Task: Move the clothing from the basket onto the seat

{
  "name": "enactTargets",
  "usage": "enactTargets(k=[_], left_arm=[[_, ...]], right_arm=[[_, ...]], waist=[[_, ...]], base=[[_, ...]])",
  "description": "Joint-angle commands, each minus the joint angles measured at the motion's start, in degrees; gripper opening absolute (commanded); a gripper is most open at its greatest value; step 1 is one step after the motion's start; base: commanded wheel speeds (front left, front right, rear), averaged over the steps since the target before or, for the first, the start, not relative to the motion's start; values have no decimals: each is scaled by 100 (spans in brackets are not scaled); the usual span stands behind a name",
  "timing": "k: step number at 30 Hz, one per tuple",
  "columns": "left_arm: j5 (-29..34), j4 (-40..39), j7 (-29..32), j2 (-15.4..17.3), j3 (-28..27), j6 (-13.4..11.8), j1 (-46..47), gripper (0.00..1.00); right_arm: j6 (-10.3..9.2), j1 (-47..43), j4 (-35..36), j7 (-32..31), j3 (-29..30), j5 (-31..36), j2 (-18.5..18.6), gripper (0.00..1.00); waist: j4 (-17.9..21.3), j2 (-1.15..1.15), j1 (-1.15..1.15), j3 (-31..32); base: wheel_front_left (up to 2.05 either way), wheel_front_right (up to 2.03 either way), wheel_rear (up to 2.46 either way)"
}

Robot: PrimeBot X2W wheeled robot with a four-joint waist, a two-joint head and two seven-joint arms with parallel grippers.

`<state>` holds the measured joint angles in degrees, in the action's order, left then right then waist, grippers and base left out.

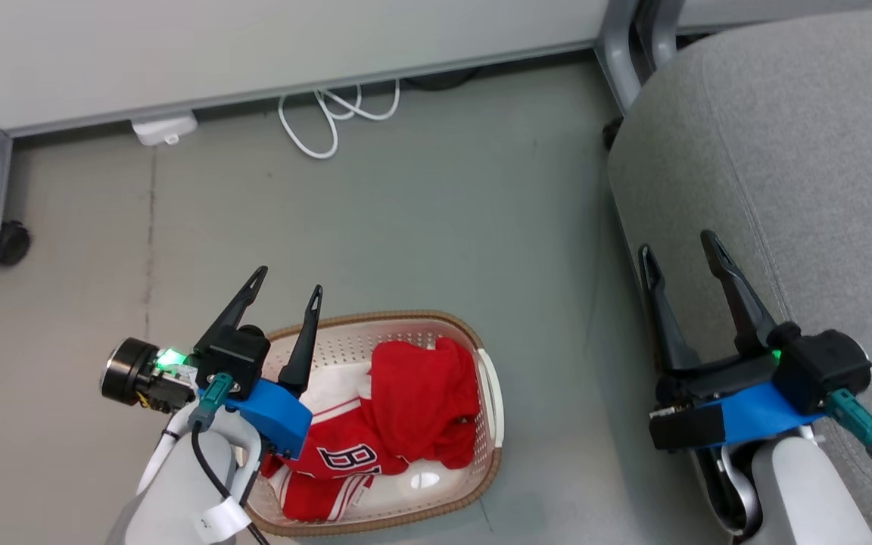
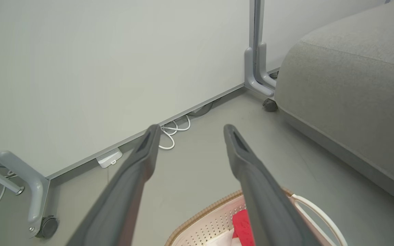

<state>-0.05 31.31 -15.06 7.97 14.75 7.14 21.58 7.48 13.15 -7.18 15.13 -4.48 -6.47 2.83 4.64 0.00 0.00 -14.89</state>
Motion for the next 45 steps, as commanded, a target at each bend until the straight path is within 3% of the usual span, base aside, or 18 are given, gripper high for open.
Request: enactTargets(k=[1, 14, 20, 27, 37, 45], left_arm=[[67, 130, -18, 118, 114, 44, 153, 100], [-16, 1901, -18, 799, 1877, 33, 1622, 100], [-160, 2796, 88, 837, 2848, 32, 2175, 100], [-635, 3595, 657, 859, 3891, 33, 2625, 100], [-1426, 3764, 1410, 1082, 5238, 32, 2976, 100], [-1974, 3631, 1980, 1304, 5743, 32, 3238, 100]], right_arm=[[2, 185, 46, 4, -36, -39, 9, 100], [2, 904, 351, 4, 18, -128, 8, 100], [2, 1143, 469, 4, -3, -131, 7, 100], [2, 1362, 560, 4, -26, -146, 8, 100], [2, 1514, 766, 4, -15, -219, 7, 100], [2, 1628, 965, 4, 107, -297, 10, 100]], waist=[[339, 0, 0, -518], [697, 0, 0, -1898], [761, 0, 0, -2377], [886, 0, 0, -2810], [1051, 0, 0, -3333], [1107, 0, 0, -3760]], base=[[0, 0, 0], [0, 0, 0], [0, 0, 0], [0, 0, 0], [0, 0, 0], [0, 0, 0]])
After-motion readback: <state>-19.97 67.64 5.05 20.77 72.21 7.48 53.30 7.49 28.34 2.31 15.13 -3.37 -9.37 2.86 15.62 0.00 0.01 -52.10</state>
